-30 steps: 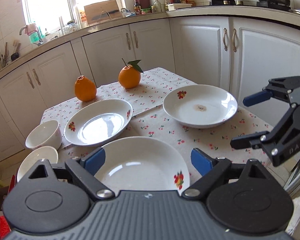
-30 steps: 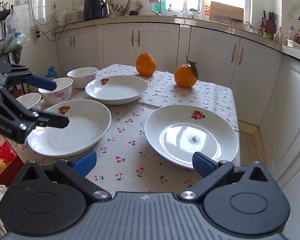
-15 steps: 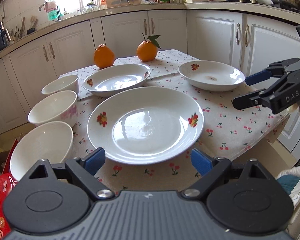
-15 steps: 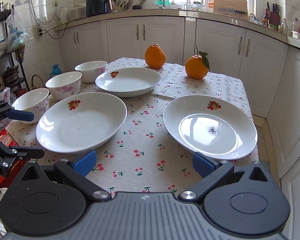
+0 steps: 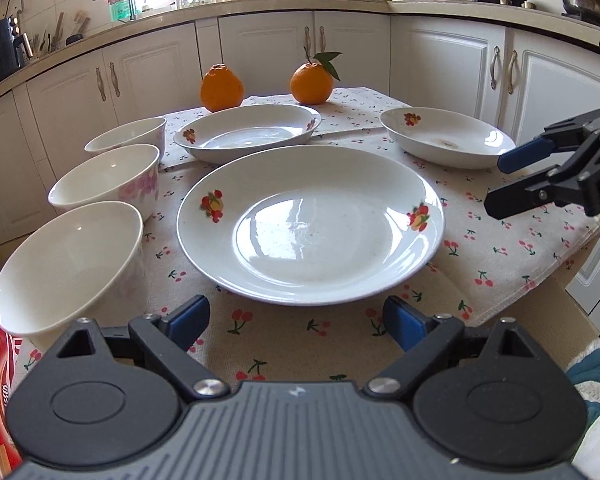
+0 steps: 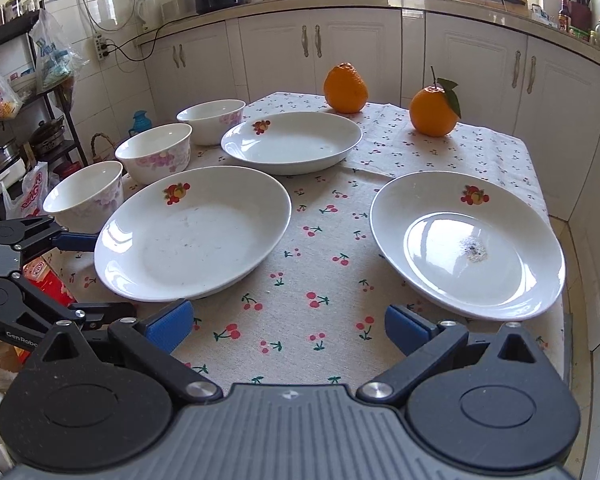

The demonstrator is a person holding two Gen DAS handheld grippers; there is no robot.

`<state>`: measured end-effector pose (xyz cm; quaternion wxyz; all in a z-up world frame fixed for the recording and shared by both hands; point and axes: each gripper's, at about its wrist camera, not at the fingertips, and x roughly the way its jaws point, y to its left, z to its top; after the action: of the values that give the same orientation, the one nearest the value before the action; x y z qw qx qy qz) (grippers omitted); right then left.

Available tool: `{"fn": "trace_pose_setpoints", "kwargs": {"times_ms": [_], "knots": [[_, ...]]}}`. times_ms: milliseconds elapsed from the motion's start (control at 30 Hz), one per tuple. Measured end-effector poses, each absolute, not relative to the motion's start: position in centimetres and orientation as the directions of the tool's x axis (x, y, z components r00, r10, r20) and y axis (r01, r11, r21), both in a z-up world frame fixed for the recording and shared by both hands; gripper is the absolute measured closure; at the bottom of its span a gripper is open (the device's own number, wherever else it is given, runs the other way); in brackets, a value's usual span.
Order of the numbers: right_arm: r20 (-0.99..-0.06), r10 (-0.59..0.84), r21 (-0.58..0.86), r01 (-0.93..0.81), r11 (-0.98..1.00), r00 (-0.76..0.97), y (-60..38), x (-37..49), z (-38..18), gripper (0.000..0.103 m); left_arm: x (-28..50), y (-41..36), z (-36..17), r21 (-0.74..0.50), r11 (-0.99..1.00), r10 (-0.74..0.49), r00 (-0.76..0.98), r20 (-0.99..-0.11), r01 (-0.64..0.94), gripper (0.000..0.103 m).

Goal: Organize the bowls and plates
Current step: 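Reach the right gripper to the large fruit-decal plate's rim and grasp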

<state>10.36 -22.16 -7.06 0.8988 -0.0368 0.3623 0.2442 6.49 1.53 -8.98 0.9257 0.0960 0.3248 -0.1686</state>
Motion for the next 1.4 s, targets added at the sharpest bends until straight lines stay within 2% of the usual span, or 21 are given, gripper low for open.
{"fn": "trace_pose_setpoints", "kwargs": {"times_ms": [133,267,500,833,1100,1400], "knots": [[-0.686,0.443,0.127,-0.505,0.854,0.577,-21.3,11.5,-7.5,0.000,6.7,1.7,-9.3,0.046,0.933,-0.251,0.734,-0.631,0.358,0.001],[-0.723,0.463,0.159,-0.529,0.834,0.513,-20.5,12.9,-8.4,0.000,6.9,2.1,-9.5,0.010,0.938,-0.261,0.727,-0.635,0.345,0.000],[-0.766,0.472,0.156,-0.586,0.795,0.436,-19.0,14.0,-8.9,0.000,7.1,2.1,-9.5,0.007,0.937,-0.265,0.721,-0.640,0.350,0.000],[-0.757,0.532,0.176,-0.665,0.726,0.380,-18.5,16.5,-6.3,0.000,7.0,1.9,-9.5,0.010,0.920,-0.299,0.717,-0.629,0.392,0.001],[-0.776,0.532,0.168,-0.701,0.693,0.340,-16.6,20.0,-7.0,0.000,7.1,1.3,-9.4,0.038,0.910,-0.303,0.724,-0.619,0.412,0.003],[-0.785,0.544,0.182,-0.730,0.659,0.296,-14.9,24.4,-7.3,0.000,7.2,1.4,-9.2,0.015,0.903,-0.331,0.719,-0.611,0.429,0.004]]}}
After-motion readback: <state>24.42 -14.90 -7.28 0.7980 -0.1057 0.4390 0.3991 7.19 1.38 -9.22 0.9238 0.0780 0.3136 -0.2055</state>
